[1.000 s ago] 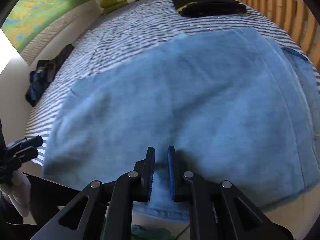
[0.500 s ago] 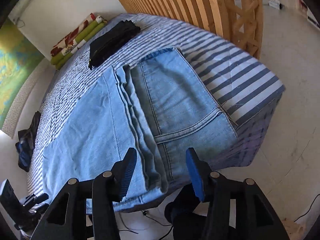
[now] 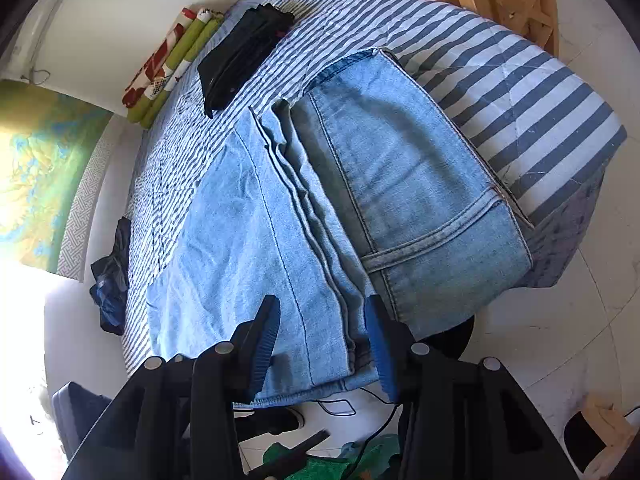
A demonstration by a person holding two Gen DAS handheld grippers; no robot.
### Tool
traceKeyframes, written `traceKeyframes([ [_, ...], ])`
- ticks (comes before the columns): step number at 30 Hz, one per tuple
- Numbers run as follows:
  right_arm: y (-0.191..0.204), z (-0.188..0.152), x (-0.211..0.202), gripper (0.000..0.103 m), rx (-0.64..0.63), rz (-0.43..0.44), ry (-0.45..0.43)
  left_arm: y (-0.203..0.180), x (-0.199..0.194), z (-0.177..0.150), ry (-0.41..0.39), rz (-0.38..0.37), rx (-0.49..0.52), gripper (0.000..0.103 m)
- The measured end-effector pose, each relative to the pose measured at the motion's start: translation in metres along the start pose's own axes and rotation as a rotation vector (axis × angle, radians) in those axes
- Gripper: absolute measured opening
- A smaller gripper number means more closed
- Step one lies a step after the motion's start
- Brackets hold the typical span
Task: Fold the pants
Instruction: 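Grasp the jeans leg with the right tool and fold it over the stack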
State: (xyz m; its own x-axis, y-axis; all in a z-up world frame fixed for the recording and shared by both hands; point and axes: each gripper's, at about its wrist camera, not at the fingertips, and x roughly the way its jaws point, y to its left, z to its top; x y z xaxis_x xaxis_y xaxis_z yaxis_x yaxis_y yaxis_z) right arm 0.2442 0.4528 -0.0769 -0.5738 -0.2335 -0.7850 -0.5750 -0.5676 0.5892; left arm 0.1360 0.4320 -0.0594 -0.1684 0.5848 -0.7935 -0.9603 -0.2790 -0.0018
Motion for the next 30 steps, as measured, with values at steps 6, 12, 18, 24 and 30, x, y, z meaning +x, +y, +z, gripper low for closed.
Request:
traceKeyframes([
  [6,-0.013,0.014,-0.016,0.04,-0.01,-0.068,-0.058,0.021,-0.016,0.007,-0.068,-0.095,-0.117,0.012],
  [12,-0.02,0.025,-0.014,0.042,-0.008,-0.047,-0.027,0.027,-0.037,0.003,-0.149,-0.087,-0.138,0.009],
  [18,-0.007,0.04,0.007,0.046,0.0,0.135,0.054,0.042,-0.065,-0.002,-0.233,-0.118,-0.196,0.009],
  [24,0.027,0.069,0.042,0.046,-0.076,0.189,0.115,0.04,-0.08,-0.007,-0.242,-0.137,-0.191,0.009],
  [30,0.053,0.099,0.072,0.035,-0.114,0.203,0.071,0.043,-0.088,-0.007,-0.241,-0.14,-0.202,0.009],
])
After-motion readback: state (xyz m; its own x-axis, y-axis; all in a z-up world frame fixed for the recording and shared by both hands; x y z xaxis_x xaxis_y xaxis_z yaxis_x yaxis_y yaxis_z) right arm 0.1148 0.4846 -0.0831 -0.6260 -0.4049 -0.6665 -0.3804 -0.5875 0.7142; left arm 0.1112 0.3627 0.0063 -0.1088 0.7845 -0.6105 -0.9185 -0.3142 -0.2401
